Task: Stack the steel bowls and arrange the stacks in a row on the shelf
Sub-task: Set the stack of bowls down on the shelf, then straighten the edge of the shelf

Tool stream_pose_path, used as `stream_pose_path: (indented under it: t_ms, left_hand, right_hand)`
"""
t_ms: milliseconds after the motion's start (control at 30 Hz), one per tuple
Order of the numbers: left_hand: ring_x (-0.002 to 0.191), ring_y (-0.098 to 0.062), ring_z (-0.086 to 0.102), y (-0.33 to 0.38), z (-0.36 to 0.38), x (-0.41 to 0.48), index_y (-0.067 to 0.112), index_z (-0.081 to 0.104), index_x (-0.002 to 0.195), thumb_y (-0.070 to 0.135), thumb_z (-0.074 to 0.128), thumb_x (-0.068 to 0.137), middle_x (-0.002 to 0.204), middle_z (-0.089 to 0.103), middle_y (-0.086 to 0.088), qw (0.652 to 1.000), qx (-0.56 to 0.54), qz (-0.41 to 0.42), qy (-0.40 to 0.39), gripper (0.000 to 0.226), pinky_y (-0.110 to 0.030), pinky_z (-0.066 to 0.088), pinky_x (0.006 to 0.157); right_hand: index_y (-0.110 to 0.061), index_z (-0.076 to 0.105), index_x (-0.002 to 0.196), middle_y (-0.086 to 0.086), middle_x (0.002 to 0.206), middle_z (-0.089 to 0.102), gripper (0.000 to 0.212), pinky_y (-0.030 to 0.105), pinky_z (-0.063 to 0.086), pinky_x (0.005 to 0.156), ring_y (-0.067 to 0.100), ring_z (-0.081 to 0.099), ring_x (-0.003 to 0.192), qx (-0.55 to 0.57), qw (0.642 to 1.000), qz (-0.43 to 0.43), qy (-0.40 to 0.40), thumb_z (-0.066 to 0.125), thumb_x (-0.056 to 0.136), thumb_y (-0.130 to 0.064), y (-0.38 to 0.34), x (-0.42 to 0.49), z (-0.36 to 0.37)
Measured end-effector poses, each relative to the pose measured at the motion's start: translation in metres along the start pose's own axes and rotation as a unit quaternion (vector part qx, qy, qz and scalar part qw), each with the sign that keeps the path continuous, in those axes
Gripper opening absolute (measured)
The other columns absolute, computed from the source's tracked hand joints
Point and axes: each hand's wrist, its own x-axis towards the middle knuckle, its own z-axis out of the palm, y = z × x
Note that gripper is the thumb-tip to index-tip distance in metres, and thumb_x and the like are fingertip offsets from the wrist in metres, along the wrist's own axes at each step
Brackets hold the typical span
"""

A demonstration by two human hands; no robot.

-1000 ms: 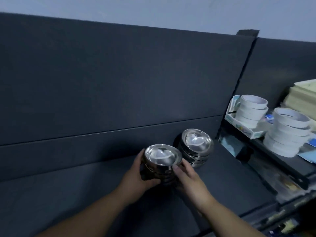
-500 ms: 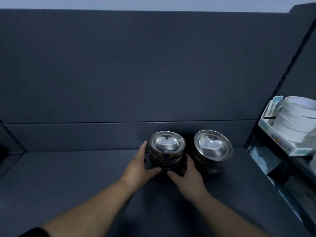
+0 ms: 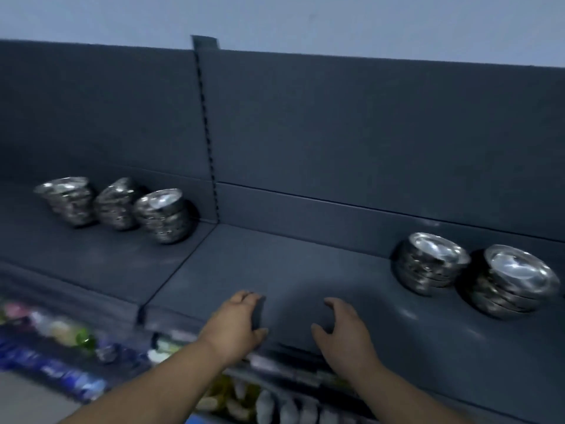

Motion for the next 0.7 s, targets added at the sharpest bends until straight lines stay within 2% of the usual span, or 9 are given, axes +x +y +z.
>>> stream_pose_path:
  t_ms: [100,200,367,533,700]
  left_hand:
    - [0.134,-0.02,0.039,-0.078,-0.036,-0.065,0.025,0.034,0.145,0.045,0.064,0.082,0.15,0.034,0.0,0.997,0.044,-0.05,0.026,0.072,-0.025,0.032,0.111]
    - [0.134,-0.021,0.04,-0.16,-0.071,-0.133,0.024,0.034,0.145,0.05,0.061,0.082,0.15,0.036,-0.001,0.988,0.083,-0.122,0.043,0.073,-0.027,0.034,0.109]
    - [0.134,-0.025,0.04,-0.273,-0.116,-0.236,0.025,0.03,0.146,0.05,0.06,0.083,0.152,0.03,-0.002,0.959,0.102,-0.26,0.054,0.075,-0.032,0.036,0.109]
    - [0.135,-0.023,0.037,-0.347,-0.135,-0.307,0.025,0.028,0.147,0.05,0.059,0.085,0.154,0.029,-0.001,0.932,0.085,-0.348,0.061,0.074,-0.034,0.035,0.11]
    - [0.136,-0.023,0.035,-0.395,-0.154,-0.315,0.024,0.028,0.147,0.048,0.058,0.086,0.154,0.028,-0.002,0.92,0.079,-0.375,0.076,0.073,-0.035,0.033,0.111]
  right_hand:
    - [-0.023,0.033,0.144,-0.004,0.146,0.038,0.057,0.018,0.029,0.108,0.011,0.037,0.131,-0.036,0.995,-0.078,-0.048,0.057,0.094,-0.038,-0.066,-0.028,0.059]
    - [-0.027,0.031,0.145,-0.005,0.148,0.035,0.06,0.027,0.036,0.108,0.016,0.037,0.133,-0.084,0.981,-0.142,-0.103,0.055,0.092,-0.042,-0.132,-0.054,0.122]
    - [-0.027,0.027,0.148,0.0,0.151,0.031,0.065,0.031,0.037,0.105,0.022,0.038,0.133,-0.139,0.947,-0.218,-0.188,0.055,0.091,-0.041,-0.226,-0.093,0.214]
    - [-0.024,0.021,0.151,0.002,0.154,0.026,0.07,0.033,0.033,0.111,0.024,0.031,0.138,-0.178,0.914,-0.268,-0.249,0.054,0.091,-0.042,-0.296,-0.109,0.284]
    - [-0.027,0.02,0.152,0.001,0.155,0.024,0.072,0.033,0.031,0.112,0.023,0.027,0.14,-0.184,0.894,-0.305,-0.27,0.055,0.09,-0.041,-0.347,-0.095,0.333]
